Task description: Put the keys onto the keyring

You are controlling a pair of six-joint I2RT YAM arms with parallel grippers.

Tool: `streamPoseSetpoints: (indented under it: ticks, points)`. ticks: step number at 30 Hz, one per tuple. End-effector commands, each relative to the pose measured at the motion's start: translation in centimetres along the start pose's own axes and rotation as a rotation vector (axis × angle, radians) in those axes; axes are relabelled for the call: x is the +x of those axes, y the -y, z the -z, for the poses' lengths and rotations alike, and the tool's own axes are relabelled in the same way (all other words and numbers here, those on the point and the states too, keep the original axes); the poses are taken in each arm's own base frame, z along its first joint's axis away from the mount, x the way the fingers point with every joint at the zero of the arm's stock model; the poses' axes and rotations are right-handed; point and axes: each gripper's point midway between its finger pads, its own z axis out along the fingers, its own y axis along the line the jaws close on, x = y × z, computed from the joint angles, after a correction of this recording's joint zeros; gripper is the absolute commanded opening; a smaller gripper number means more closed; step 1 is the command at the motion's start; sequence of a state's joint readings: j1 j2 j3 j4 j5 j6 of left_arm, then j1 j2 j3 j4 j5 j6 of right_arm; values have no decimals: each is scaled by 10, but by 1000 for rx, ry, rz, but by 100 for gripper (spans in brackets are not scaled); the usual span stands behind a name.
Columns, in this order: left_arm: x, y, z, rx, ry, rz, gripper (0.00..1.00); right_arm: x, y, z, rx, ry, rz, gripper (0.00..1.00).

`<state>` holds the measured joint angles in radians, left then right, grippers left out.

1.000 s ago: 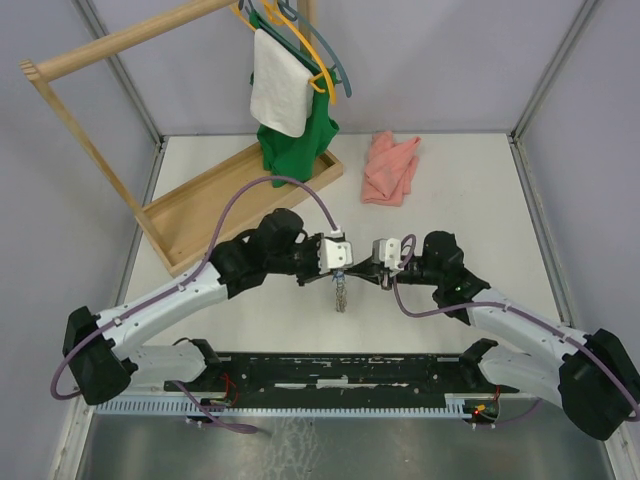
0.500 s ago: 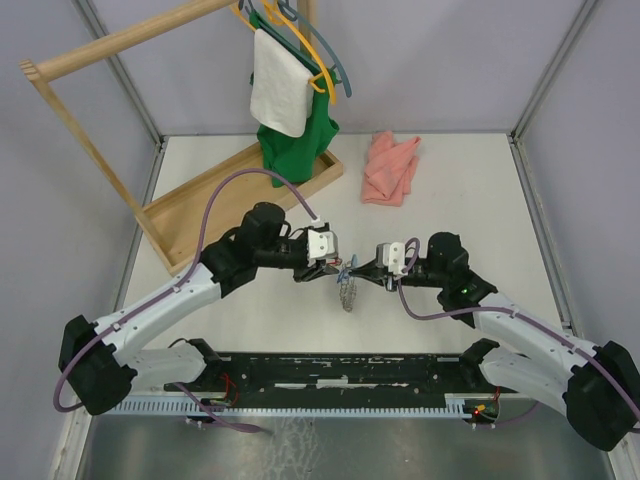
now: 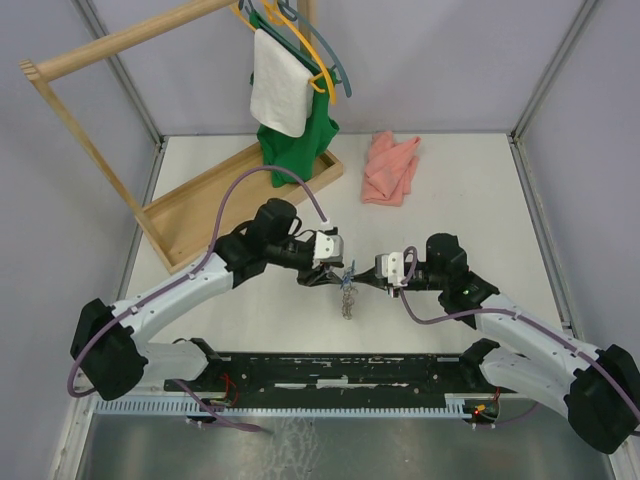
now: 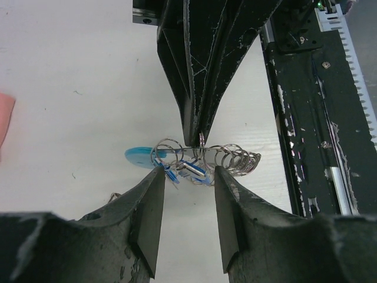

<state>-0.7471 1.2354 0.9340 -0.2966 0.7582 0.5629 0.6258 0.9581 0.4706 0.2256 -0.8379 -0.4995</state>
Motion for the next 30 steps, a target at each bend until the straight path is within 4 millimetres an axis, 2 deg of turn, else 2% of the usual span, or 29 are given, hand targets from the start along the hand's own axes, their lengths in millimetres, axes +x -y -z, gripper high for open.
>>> streamPoseSetpoints:
  ticks: [1,7,13,19,22,30]
  points:
    - [-24,-5,2,30,57,-93,46,-29,9,2,-6,66,97,1]
    - [-26,-5,-1,56,62,-98,44,-30,7,1,-24,72,99,1]
    - [-19,-1,-5,92,48,-75,38,-32,6,1,-28,78,106,1]
    - [-10,2,-8,101,31,-53,22,-39,8,2,-22,96,113,1]
    - [-5,3,-9,105,24,-42,5,-43,9,2,-16,113,115,1]
    - [4,13,-15,139,44,13,3,-60,16,4,44,199,112,1]
